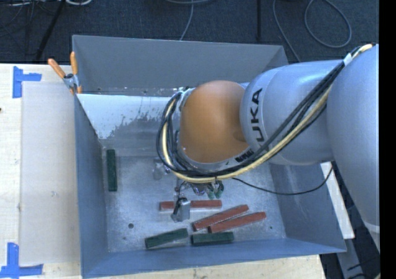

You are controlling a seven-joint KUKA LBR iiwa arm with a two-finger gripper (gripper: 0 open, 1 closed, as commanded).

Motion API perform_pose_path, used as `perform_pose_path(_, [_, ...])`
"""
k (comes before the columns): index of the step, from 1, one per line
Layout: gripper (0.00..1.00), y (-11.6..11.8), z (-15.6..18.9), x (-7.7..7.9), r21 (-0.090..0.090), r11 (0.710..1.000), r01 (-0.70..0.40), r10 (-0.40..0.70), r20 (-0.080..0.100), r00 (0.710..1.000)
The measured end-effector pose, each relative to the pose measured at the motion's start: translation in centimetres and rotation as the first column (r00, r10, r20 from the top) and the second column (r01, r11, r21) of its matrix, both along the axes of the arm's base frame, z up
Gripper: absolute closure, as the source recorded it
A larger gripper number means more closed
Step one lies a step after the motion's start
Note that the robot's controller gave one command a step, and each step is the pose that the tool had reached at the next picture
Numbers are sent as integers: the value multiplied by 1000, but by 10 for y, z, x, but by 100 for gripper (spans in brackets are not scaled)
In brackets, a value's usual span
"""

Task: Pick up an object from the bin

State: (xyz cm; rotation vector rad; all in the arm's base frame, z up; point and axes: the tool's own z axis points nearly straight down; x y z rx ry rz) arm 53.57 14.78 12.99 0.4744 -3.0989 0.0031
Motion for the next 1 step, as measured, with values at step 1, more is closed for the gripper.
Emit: perform_pose_path(1, [0, -51, -63, 2, 3, 996, -86, 86, 1, 996])
